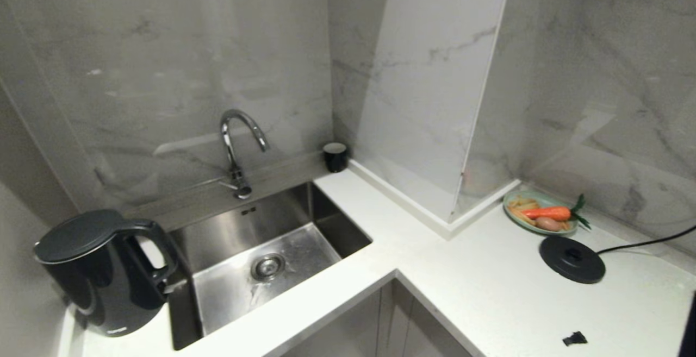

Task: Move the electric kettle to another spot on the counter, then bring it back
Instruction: Grab the kettle

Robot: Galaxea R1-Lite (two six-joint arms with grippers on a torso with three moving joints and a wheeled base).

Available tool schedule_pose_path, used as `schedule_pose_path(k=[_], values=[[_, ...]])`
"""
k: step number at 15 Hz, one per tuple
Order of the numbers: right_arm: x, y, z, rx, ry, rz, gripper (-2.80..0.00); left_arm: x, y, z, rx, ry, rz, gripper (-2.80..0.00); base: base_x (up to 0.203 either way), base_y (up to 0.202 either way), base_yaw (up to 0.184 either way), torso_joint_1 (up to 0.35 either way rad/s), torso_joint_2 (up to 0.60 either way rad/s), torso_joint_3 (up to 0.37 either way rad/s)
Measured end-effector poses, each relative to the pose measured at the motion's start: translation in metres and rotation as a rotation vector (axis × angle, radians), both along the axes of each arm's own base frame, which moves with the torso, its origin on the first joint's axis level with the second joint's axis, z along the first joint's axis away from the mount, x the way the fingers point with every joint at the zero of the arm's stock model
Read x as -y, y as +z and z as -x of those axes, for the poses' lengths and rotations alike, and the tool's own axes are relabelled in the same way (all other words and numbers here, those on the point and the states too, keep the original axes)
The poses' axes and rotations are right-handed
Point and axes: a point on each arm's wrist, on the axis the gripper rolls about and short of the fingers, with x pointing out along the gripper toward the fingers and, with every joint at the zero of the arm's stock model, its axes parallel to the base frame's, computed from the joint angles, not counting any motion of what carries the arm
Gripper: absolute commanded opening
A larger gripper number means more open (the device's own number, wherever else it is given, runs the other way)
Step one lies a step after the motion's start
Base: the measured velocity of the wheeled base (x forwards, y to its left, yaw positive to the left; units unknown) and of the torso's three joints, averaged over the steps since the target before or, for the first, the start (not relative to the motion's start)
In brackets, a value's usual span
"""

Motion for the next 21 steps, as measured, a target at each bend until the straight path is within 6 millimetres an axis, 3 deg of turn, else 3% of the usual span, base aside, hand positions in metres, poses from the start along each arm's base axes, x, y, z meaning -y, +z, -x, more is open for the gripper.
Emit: schedule_pose_path(k=[3, 17, 21], values=[[0.0, 0.0, 0.0, 0.0, 0.0, 0.0, -2.8, 0.0, 0.0, 0.0, 0.0, -0.001, 0.0, -2.8, 0.004, 0.005, -0.115, -0.001, 0.0, 0.005], [0.0, 0.0, 0.0, 0.0, 0.0, 0.0, -2.8, 0.0, 0.0, 0.0, 0.0, 0.006, 0.0, -2.8, 0.0, 0.0, 0.0, 0.0, 0.0, 0.0], [0.0, 0.0, 0.0, 0.0, 0.0, 0.0, -2.8, 0.0, 0.033, 0.001, 0.037, -0.002, 0.007, -2.8, 0.0, 0.0, 0.0, 0.0, 0.0, 0.0]])
